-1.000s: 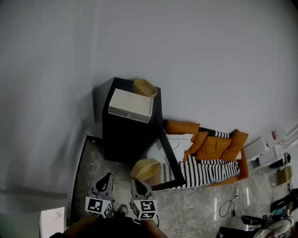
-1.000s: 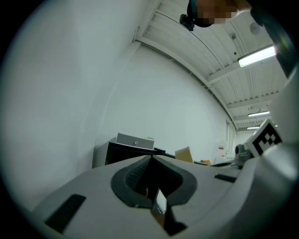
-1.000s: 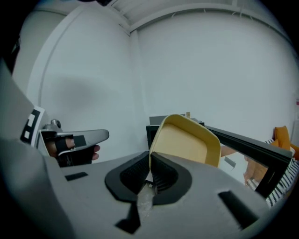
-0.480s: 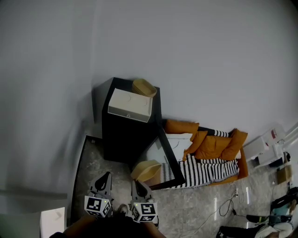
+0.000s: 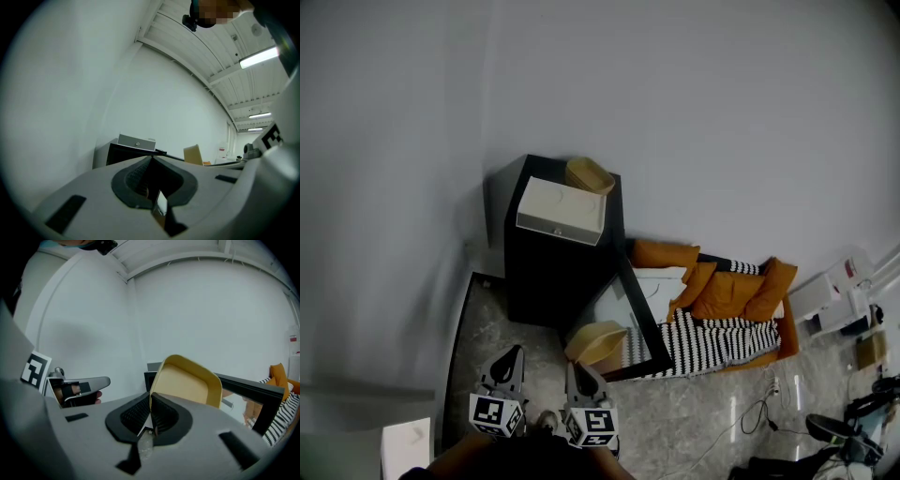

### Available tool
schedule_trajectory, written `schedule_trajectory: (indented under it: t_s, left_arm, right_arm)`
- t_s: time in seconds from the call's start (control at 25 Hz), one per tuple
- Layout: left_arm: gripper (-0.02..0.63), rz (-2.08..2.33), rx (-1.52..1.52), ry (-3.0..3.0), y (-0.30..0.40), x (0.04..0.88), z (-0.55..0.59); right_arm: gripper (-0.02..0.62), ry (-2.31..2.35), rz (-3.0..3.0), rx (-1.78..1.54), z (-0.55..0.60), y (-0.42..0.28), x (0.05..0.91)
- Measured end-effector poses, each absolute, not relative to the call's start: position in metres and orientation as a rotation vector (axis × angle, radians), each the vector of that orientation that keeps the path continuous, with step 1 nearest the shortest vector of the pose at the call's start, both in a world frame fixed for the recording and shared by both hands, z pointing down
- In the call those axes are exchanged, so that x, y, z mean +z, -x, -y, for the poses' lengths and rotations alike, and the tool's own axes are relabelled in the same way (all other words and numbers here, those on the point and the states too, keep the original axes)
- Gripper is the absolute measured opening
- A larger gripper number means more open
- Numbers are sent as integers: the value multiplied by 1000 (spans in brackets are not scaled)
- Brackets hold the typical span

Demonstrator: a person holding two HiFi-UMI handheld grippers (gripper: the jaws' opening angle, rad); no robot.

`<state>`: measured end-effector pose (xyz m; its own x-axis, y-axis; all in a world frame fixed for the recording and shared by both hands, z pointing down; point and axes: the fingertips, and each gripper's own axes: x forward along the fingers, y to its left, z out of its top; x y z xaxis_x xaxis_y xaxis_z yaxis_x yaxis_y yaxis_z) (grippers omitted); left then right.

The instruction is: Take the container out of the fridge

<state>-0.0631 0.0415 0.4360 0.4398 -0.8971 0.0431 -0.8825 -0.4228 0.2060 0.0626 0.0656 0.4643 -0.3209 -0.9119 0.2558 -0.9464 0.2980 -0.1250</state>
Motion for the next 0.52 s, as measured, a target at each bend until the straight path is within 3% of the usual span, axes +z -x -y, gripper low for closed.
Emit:
schedule_trajectory:
  t_s: [0.52]
  left_arm:
    - [5, 1543, -108, -2507, 64, 442, -47]
  right_arm:
    - [6, -1729, 2425, 382, -71, -56, 462]
